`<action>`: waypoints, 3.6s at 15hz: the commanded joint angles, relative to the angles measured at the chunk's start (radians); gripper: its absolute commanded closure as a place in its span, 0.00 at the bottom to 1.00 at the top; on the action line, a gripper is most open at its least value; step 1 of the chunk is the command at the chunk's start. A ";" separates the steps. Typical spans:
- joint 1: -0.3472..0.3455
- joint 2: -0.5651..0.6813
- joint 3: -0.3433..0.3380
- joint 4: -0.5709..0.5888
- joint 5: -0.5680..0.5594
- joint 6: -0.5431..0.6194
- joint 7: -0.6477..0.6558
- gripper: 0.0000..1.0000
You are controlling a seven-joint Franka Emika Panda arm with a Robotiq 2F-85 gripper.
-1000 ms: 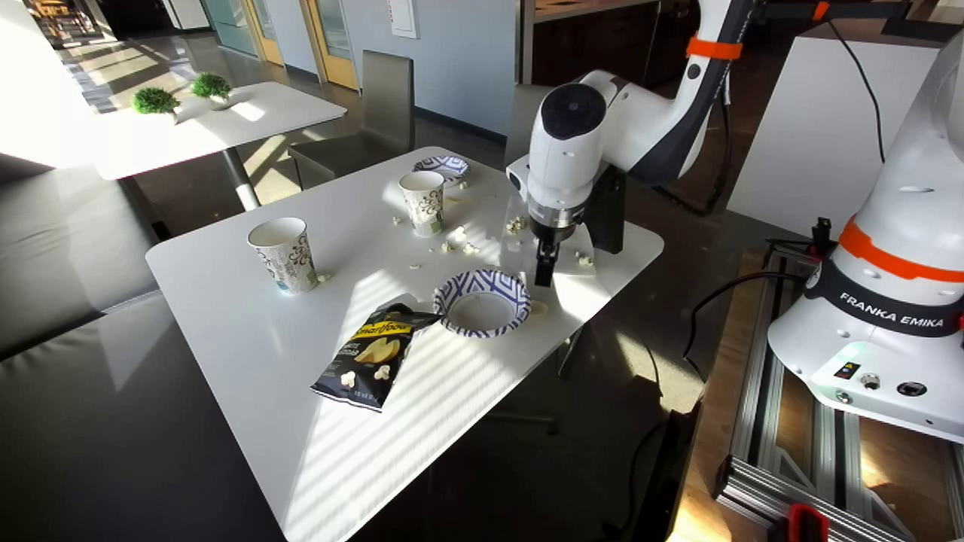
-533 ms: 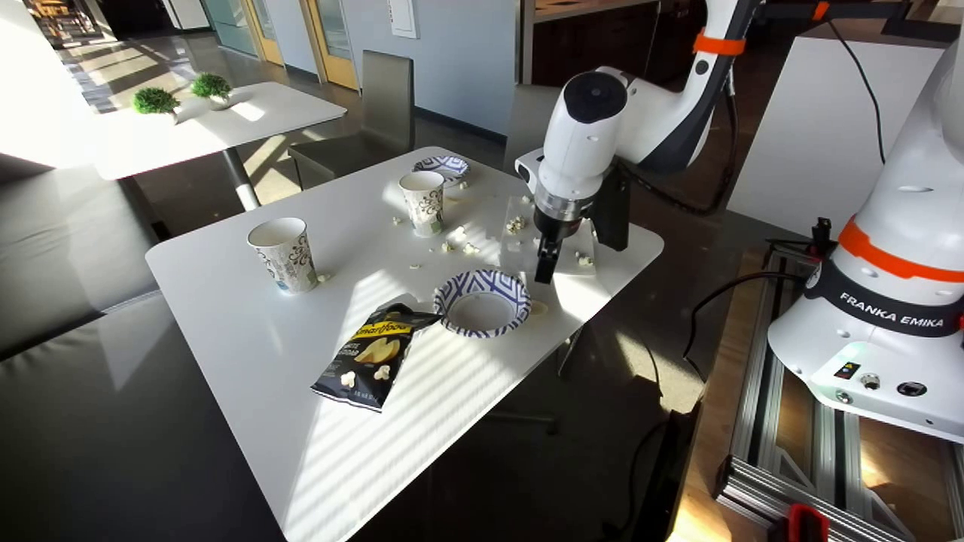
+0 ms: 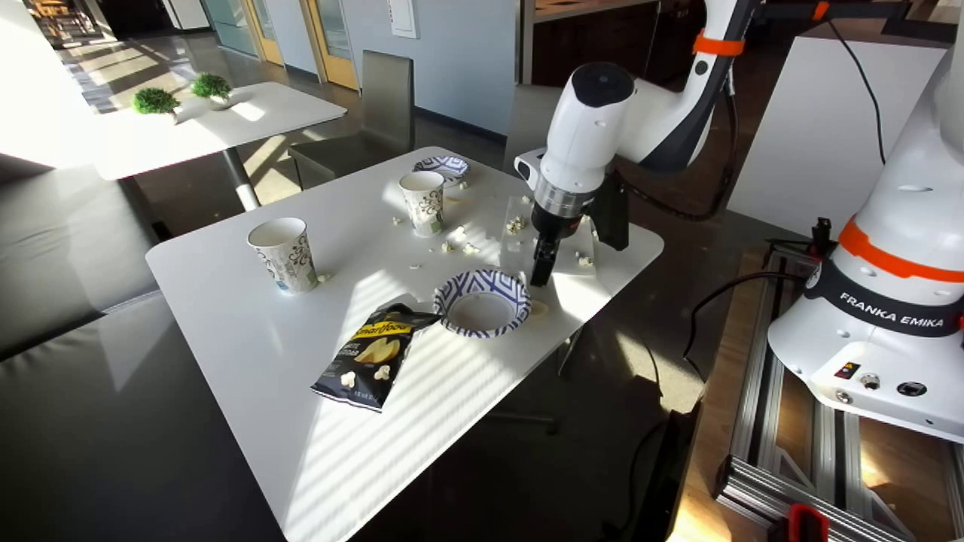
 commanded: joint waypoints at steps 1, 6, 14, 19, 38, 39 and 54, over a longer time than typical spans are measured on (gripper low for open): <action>-0.013 0.051 0.006 0.030 -0.029 0.077 0.017 0.00; -0.024 0.090 -0.002 0.036 -0.018 0.131 0.002 0.00; -0.030 0.101 -0.010 0.022 0.004 0.125 -0.030 0.00; -0.033 0.111 -0.007 0.034 0.004 0.143 -0.037 0.27; -0.034 0.126 -0.009 0.034 0.013 0.202 -0.070 0.52; -0.033 0.125 -0.009 0.033 0.014 0.204 -0.075 0.55; -0.032 0.099 -0.015 0.020 0.004 0.225 -0.090 0.70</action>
